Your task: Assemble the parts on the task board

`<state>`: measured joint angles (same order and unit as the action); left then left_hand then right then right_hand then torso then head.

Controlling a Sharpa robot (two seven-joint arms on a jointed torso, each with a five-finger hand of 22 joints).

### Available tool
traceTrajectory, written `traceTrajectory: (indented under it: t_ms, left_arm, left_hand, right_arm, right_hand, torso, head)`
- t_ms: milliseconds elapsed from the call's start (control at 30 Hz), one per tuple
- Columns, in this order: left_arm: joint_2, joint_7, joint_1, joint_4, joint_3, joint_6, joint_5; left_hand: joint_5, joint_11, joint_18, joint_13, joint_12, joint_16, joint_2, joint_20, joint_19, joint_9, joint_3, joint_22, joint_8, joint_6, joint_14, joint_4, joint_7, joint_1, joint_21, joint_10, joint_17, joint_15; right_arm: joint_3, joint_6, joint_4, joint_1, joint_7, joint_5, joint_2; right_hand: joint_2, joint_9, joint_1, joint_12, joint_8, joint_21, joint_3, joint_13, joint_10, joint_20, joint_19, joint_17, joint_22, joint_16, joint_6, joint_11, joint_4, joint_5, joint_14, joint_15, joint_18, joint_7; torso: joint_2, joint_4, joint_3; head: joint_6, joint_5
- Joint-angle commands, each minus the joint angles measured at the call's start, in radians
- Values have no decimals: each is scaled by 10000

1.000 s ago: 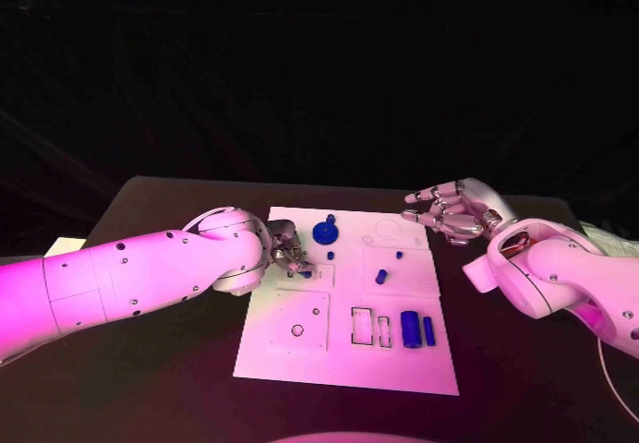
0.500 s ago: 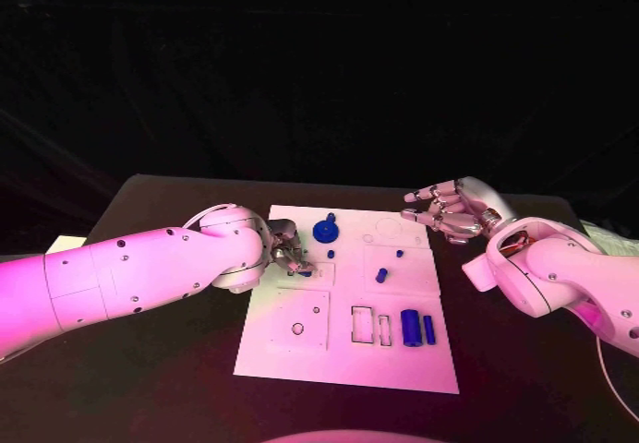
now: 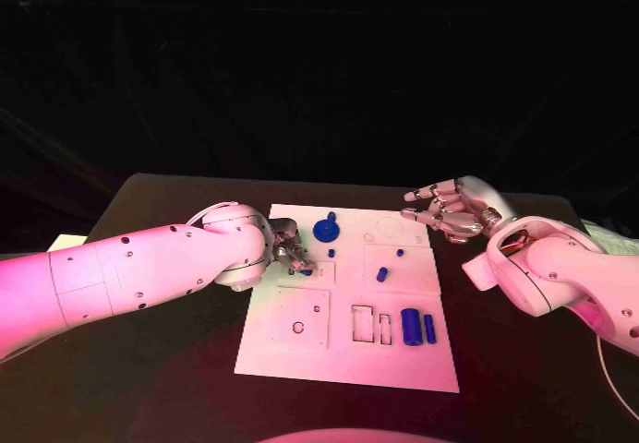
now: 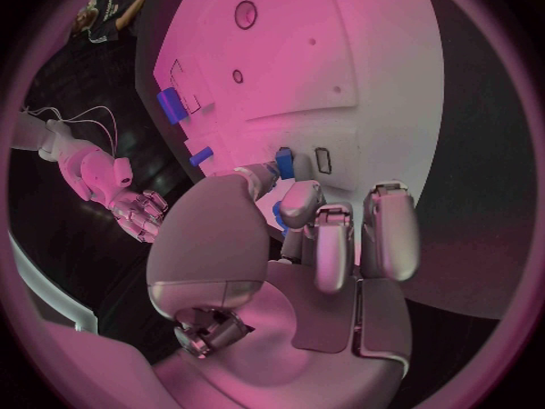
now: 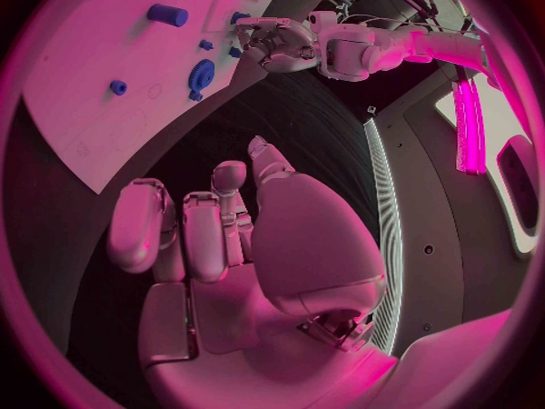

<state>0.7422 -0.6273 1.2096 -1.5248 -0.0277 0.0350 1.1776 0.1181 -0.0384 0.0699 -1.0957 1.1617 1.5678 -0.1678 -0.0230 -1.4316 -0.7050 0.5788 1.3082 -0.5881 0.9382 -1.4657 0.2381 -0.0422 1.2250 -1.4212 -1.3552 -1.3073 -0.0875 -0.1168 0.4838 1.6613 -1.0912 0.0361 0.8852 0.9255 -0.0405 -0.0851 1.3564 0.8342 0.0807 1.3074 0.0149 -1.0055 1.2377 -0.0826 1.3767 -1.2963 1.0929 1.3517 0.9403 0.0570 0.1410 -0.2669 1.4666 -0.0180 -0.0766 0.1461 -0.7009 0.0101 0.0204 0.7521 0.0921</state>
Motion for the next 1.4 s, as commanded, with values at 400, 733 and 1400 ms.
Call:
traceTrajectory:
  t_ms: [400, 733, 1400]
  left_arm:
    - [-344, -166, -1, 407, -34, 919, -412]
    - [-457, -203, 28, 604, -31, 1002, -420]
    - [-366, -221, 44, 785, -11, 728, -417]
  left_hand:
    - [5, -31, -113, -75, 100, 30, 121, 44, -35, -142, -263, 11, -36, 347, -1051, 51, 166, -1146, 9, -26, -2635, -79]
    - [0, -33, -107, -124, 160, 30, 105, 50, -21, -299, -1382, -5, -122, 441, -1051, 433, 171, -1725, 48, -23, -2635, -78]
    - [-350, -97, -119, -172, 238, 30, 392, 110, -74, -557, -4041, 101, -280, 442, -1051, 540, 256, -2634, 39, -36, -2635, -138]
  right_arm:
    - [0, 68, 96, 7, -153, 139, 17]
    - [0, 277, 158, 7, -312, 148, 18]
    - [0, 302, 162, 7, -279, 155, 42]
  right_hand:
    - [62, -5, -52, -49, -31, -69, -18, 20, -46, 16, -87, 18, -16, -73, 45, -3, 43, -39, 419, -39, -182, 19]
    - [102, -5, -41, -12, -33, -56, -9, 0, -30, 16, -73, -11, 12, -53, 47, -6, 54, -63, 427, -41, -176, 18]
    - [109, -1, -74, -45, -46, -74, -37, 34, -53, 15, -80, -8, -15, -60, 34, 0, 90, -80, 428, -40, -181, 23]
  torso:
    - [1, 10, -2]
    - [3, 3, 0]
    - [11, -9, 16]
  head:
    - [55, -34]
    - [49, -73]
    - [-26, -91]
